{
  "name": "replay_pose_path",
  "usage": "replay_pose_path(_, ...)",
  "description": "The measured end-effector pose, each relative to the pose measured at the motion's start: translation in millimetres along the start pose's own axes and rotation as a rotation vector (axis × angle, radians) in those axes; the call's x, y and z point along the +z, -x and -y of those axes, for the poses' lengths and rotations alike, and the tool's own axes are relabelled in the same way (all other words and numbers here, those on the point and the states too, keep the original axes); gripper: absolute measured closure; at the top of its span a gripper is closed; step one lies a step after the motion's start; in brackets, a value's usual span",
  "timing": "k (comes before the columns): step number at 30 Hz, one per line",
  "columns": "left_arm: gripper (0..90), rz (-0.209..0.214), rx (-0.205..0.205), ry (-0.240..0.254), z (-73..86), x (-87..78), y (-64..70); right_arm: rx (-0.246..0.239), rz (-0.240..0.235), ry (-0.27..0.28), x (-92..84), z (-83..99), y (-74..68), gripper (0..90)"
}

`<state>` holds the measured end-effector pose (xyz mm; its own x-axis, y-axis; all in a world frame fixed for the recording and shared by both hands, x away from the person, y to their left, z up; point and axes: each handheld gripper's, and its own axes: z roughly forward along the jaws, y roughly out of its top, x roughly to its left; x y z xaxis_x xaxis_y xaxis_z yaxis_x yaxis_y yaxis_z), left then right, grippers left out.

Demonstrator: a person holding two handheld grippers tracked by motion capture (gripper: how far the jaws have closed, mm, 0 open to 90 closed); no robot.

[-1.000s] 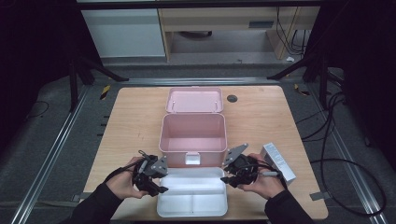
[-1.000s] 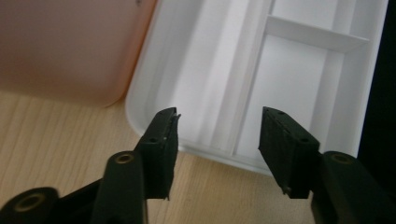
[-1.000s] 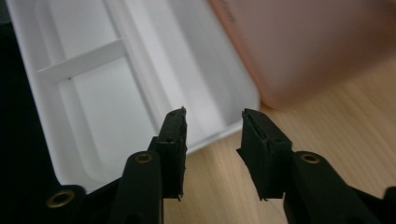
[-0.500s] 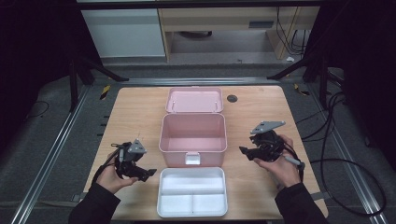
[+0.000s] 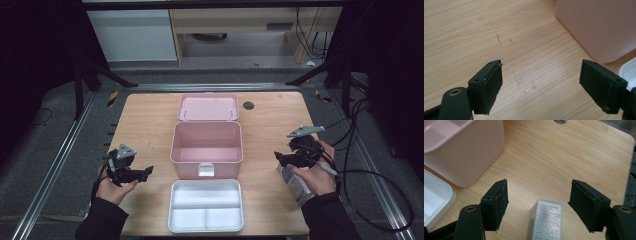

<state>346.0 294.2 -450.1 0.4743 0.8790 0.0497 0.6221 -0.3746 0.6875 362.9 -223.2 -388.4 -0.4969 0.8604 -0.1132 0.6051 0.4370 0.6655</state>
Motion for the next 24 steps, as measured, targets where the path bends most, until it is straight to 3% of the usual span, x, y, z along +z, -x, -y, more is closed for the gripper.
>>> replay_pose_path(6, 20.1, -0.014, -0.006, 0.005, 3.2, -2.5, -3.2, 0.050, 0.016, -0.032, -5.8, 22.3, 8.8, 27.5)
replay_pose_path(14, 22.1, -0.030, 0.003, 0.004, 1.8, -2.6, -1.6, 0.052, 0.033, -0.111, -0.7, 41.9, 11.9, 25.8)
replay_pose_path(24, 19.6, -0.024, -0.008, -0.003, 0.7, -0.7, -1.5, 0.088, -0.005, -0.191, 9.4, 56.5, 12.5, 27.3)
